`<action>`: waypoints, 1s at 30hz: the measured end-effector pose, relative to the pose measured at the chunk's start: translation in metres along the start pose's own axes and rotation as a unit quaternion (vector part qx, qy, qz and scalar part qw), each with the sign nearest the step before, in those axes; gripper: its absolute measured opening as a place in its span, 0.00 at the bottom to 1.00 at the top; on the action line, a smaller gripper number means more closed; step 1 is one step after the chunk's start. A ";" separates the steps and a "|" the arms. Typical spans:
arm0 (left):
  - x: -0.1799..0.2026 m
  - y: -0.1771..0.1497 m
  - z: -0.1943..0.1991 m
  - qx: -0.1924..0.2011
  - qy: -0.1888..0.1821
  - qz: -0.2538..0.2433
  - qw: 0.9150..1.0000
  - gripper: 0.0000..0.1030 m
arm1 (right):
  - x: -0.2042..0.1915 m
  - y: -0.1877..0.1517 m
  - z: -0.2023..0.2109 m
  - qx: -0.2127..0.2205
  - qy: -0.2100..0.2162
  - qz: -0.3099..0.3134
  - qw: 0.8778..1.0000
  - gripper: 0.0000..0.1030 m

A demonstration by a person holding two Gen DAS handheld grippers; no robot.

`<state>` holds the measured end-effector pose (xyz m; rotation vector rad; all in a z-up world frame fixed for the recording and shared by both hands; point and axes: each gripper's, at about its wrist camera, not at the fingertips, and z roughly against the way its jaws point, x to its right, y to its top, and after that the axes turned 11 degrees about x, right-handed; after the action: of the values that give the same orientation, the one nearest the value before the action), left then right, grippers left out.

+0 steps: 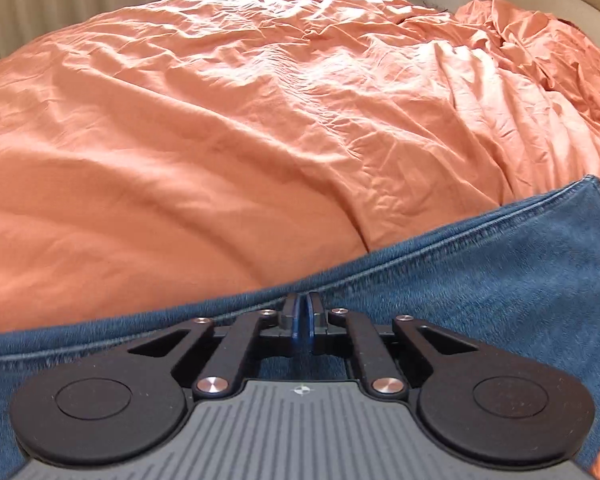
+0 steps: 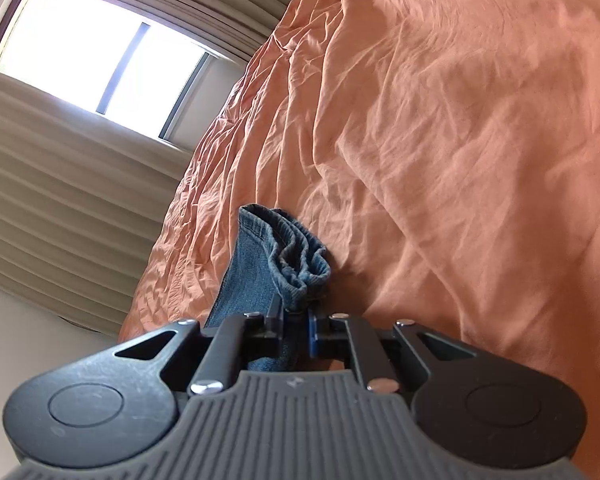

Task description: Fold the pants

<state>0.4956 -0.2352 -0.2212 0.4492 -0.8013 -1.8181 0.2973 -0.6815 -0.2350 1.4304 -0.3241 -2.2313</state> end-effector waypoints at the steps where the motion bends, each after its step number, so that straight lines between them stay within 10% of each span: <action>1: 0.000 0.001 -0.001 0.001 0.000 0.001 1.000 0.07 | 0.001 -0.001 0.003 0.000 -0.002 0.003 1.000 0.06; 16: 0.034 -0.075 0.096 -0.015 -0.063 0.004 0.998 0.06 | -0.102 0.007 0.033 0.024 0.001 0.121 0.992 0.05; 30: -0.006 -0.108 0.198 0.013 -0.103 0.039 0.994 0.03 | -0.303 -0.065 0.070 0.037 0.062 0.303 0.950 0.05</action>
<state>0.2995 -0.1436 -0.1579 0.2444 -0.9716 -1.8021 0.3225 -0.4766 0.0065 1.2780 -0.7044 -1.6395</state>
